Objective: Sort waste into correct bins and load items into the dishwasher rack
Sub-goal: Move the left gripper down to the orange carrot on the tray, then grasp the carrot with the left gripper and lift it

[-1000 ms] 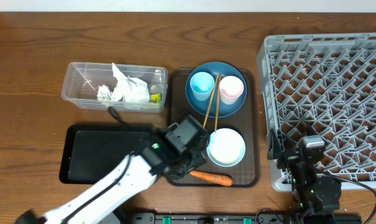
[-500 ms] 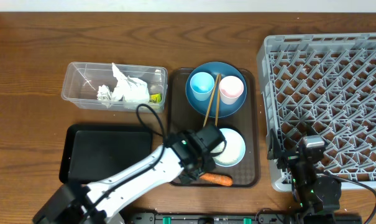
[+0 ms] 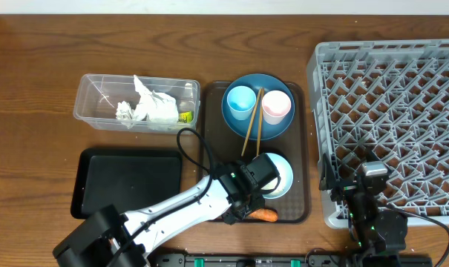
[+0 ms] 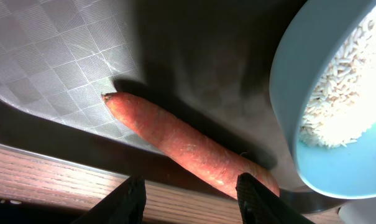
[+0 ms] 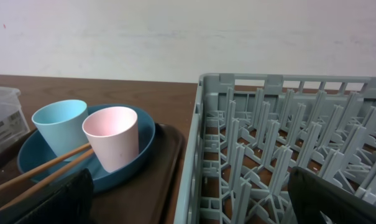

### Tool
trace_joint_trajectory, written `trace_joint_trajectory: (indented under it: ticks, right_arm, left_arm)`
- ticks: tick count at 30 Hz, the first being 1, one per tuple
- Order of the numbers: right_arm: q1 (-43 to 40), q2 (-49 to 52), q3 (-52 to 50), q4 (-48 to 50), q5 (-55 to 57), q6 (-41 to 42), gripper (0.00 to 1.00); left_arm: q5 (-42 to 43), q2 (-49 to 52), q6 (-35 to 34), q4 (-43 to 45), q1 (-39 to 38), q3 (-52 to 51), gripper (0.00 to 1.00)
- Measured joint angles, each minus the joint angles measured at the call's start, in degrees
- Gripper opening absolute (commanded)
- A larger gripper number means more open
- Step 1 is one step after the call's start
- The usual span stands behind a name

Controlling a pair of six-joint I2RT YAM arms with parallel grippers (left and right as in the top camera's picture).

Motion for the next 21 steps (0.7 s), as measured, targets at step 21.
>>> trace_joint_trajectory:
  ticks: [21]
  right_arm:
    - [0.0, 0.0, 0.0, 0.0, 0.0, 0.0, 0.99]
  left_arm:
    - [-2.0, 0.0, -1.7, 4.6, 0.0, -4.5, 0.5]
